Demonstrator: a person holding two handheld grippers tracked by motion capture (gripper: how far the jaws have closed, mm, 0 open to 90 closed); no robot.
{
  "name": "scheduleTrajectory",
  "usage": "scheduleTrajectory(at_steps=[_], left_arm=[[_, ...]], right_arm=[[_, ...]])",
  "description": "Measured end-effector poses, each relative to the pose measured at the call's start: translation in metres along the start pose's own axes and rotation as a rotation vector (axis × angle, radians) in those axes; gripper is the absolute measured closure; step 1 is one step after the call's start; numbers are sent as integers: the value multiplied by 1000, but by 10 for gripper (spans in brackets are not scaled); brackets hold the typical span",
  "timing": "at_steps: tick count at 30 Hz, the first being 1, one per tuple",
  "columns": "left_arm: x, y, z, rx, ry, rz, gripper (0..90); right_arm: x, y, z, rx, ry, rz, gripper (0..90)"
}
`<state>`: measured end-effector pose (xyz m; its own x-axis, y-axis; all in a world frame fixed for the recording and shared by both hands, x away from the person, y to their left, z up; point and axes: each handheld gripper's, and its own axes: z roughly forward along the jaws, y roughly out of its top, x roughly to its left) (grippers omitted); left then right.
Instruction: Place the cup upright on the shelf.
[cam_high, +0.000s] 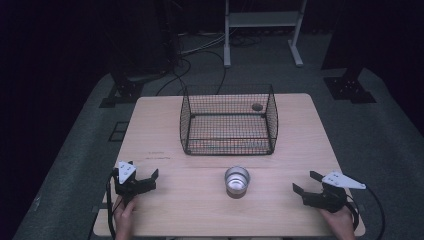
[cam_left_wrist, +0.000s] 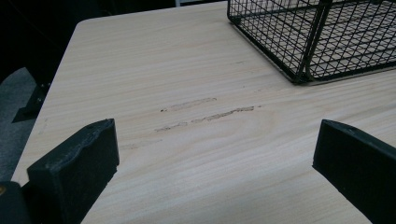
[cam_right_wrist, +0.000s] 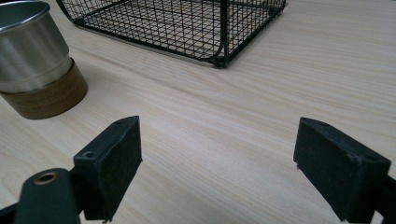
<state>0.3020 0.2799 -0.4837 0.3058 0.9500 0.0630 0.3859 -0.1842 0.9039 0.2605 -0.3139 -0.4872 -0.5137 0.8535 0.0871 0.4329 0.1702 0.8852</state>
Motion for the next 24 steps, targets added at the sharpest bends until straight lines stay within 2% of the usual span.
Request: scheduleTrajectory(at_steps=[13, 24], left_arm=[[0, 0, 0, -4, -2, 6, 0], [-1, 0, 0, 0, -3, 10, 0]], right_arm=[[6, 7, -5, -21, 21, -26, 138], [19, 17, -1, 0, 76, -69, 137]])
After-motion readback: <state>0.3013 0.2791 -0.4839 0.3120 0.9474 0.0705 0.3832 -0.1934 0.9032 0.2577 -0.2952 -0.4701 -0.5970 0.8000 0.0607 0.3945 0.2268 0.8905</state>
